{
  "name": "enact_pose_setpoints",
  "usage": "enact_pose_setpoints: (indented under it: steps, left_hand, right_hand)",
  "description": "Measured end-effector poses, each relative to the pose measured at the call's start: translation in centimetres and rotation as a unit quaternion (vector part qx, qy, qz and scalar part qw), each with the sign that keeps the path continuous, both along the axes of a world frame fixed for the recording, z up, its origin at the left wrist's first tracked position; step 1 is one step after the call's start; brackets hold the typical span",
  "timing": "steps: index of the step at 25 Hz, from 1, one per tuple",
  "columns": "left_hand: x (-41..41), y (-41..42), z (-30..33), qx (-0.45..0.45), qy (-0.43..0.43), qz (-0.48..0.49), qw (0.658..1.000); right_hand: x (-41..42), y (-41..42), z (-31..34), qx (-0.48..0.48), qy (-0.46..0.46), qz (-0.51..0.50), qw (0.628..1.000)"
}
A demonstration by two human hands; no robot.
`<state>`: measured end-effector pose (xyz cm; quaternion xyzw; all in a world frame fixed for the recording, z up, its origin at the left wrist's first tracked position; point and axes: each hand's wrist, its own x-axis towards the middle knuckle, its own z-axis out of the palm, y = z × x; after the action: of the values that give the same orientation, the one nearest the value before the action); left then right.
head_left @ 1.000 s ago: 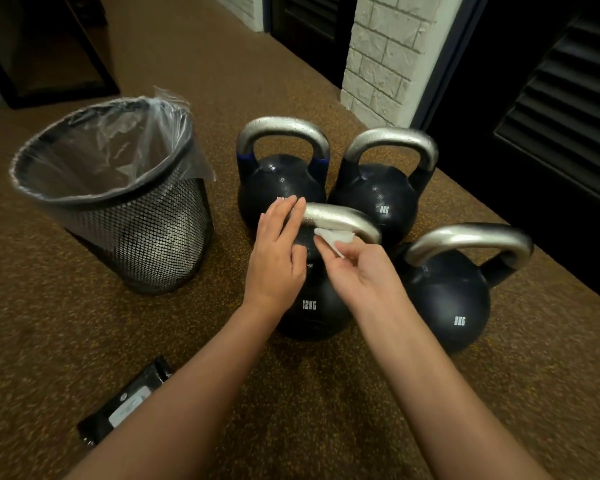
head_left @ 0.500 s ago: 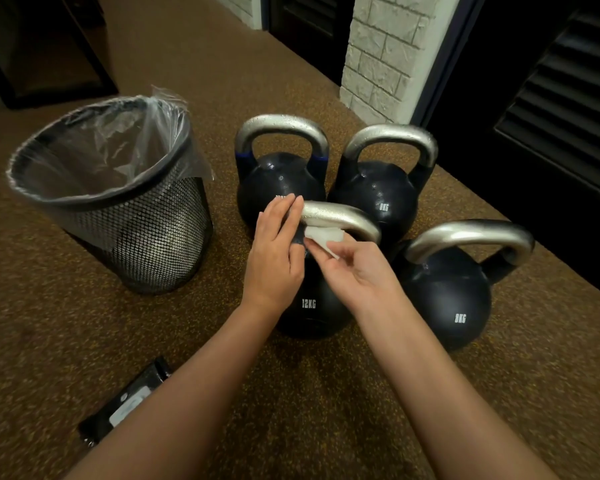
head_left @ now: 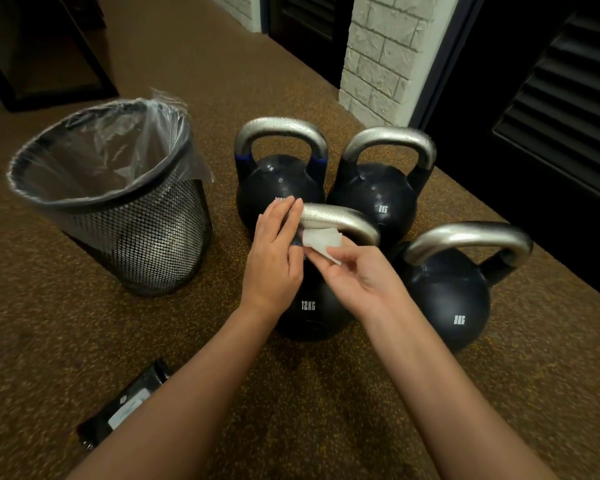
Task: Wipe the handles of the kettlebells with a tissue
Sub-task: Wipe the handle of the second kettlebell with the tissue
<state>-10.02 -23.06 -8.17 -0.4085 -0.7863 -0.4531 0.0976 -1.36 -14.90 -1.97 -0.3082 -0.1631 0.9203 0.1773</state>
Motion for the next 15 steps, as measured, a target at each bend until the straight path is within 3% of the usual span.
enact_pose_setpoints:
  steps: [6, 15]
  left_hand:
    - [0.1, 0.0, 0.2, -0.002, -0.004, -0.002, 1.0]
    - [0.0, 0.0, 0.1, 0.0, -0.002, -0.002, 1.0]
  right_hand:
    - [0.2, 1.0, 0.4, -0.019, -0.012, -0.066, 0.998]
    - [3.0, 1.7, 1.5, 0.035, -0.014, -0.053, 0.998]
